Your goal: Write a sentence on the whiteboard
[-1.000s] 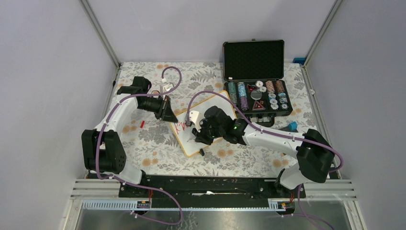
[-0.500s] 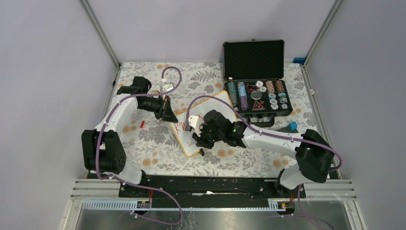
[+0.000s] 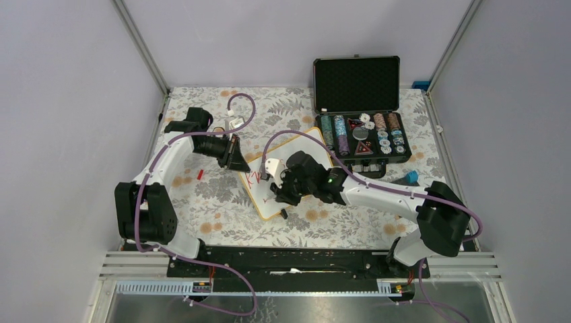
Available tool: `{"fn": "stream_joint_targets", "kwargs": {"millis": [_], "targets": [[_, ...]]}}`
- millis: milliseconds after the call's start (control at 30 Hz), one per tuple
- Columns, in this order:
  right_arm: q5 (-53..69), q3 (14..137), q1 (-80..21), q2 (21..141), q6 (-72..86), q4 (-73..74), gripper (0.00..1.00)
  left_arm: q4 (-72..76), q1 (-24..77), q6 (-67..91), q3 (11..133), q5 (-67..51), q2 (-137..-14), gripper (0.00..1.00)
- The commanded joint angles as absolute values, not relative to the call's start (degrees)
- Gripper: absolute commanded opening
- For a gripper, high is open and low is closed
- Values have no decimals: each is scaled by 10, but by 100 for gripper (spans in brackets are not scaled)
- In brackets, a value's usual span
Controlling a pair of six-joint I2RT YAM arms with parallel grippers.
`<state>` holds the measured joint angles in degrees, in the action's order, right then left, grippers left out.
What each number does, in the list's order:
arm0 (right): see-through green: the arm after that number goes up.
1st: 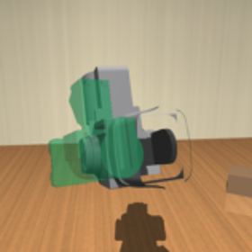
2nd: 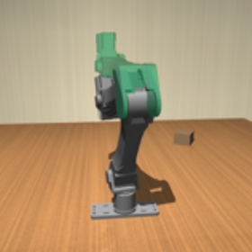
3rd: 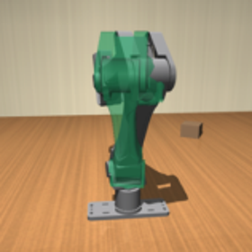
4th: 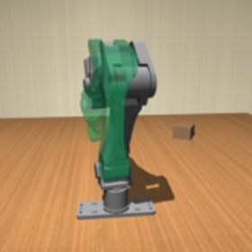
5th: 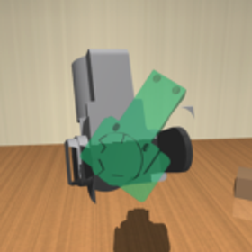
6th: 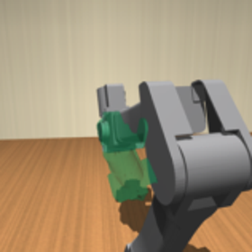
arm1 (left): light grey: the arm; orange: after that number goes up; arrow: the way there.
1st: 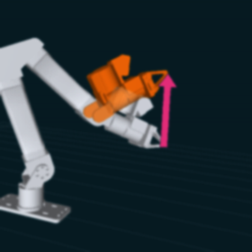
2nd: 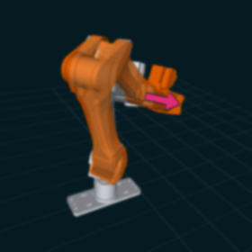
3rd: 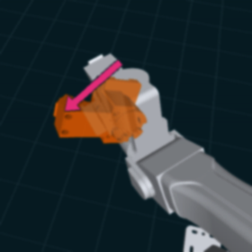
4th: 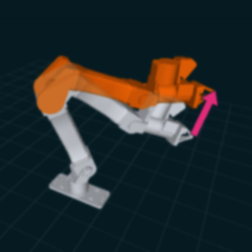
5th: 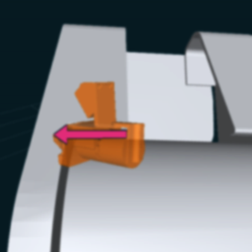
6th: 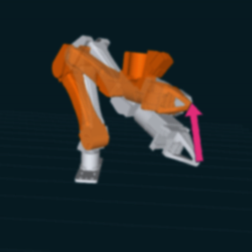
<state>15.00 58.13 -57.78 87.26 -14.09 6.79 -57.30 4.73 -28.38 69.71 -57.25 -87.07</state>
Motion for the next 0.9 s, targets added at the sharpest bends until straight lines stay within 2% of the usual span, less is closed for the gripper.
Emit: {"fn": "stream_joint_targets", "kwargs": {"millis": [0, 867], "targets": [[134, 615, -558, 866, -137, 58, 0, -559, 48, -298, 691, -559, -852, 0], [164, 565, -543, 859, -136, 74, 0, -559, 48, -299, 693, -560, -857, 0]]}}
